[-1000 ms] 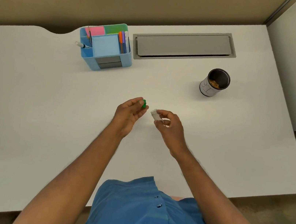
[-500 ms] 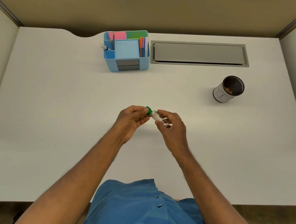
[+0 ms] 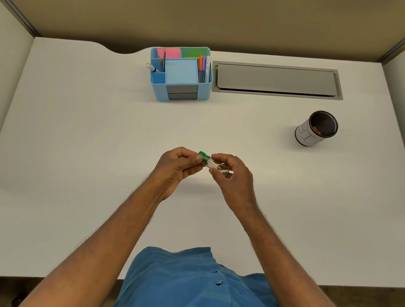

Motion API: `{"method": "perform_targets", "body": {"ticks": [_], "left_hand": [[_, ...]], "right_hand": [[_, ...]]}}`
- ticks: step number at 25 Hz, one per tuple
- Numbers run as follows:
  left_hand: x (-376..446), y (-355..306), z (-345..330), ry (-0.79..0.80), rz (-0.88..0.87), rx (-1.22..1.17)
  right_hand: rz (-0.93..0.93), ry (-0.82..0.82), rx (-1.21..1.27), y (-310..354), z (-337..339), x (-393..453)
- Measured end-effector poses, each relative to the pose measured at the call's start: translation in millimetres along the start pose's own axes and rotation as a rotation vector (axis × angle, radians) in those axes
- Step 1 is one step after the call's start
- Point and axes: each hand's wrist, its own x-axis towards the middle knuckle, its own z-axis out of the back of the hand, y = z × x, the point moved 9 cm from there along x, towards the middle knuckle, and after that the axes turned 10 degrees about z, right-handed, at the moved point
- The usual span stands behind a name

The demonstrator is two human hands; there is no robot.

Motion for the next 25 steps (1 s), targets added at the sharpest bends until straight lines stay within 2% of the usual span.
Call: {"method": "perform_targets", "body": {"ticks": [5,13,17,25], "left_hand": [[-4.3,-8.7,1.8,0.046,-0.011,0.162],[-2.9,-14.8,3.1,0.075,-0.037,0.243],[-2.1,-14.2,2.0,0.069,-0.055,0.248],[-1.4,-13.4,-0.7,0.029,-0.067,0.234]], "right_hand": [[-0.008,0.041,-0.005,1.5,-2.6,4.4],[-0.179,0.121,0.165,-14.8,-1.6,15.8],[-0.207,0.059,0.276,-14.7,-0.5,15.9],[-0.181,-0.037,0.243,-12.9,-0.2,17.7]]}}
